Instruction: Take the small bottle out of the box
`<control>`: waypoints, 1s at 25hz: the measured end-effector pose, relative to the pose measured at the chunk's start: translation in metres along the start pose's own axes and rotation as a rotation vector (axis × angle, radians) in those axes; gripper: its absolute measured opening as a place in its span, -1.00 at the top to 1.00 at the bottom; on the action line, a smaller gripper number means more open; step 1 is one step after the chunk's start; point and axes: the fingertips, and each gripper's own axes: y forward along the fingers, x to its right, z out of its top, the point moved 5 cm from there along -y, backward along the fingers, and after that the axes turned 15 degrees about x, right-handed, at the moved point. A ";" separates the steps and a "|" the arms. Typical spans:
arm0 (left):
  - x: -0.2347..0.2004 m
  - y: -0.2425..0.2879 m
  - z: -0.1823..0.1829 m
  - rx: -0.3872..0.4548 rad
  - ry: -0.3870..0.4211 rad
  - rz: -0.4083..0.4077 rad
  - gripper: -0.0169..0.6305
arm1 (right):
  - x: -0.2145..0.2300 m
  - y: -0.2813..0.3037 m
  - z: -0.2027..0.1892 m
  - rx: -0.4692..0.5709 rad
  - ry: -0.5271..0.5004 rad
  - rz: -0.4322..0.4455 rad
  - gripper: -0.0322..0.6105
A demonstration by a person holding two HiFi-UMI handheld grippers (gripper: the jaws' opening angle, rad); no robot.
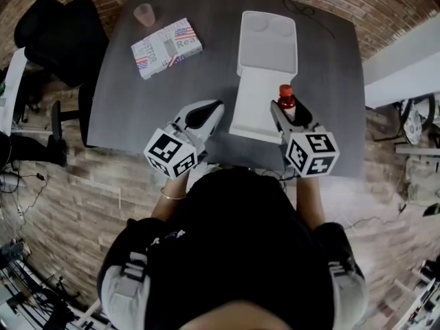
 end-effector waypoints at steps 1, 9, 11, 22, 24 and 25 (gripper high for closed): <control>0.002 0.004 0.001 -0.001 0.000 -0.013 0.93 | 0.002 -0.004 0.007 0.025 0.003 -0.007 0.22; 0.019 0.028 0.005 -0.007 0.008 -0.095 0.94 | 0.008 -0.033 0.039 0.137 -0.002 -0.039 0.22; 0.021 0.033 0.005 -0.009 0.009 -0.109 0.94 | 0.010 -0.038 0.040 0.142 0.004 -0.049 0.22; 0.025 0.036 0.007 -0.024 0.030 -0.125 0.93 | 0.016 -0.047 0.037 0.155 0.034 -0.072 0.22; 0.024 0.034 0.006 -0.027 0.030 -0.123 0.93 | 0.015 -0.046 0.037 0.152 0.034 -0.070 0.22; 0.024 0.033 0.006 -0.028 0.029 -0.121 0.93 | 0.014 -0.045 0.036 0.152 0.035 -0.069 0.22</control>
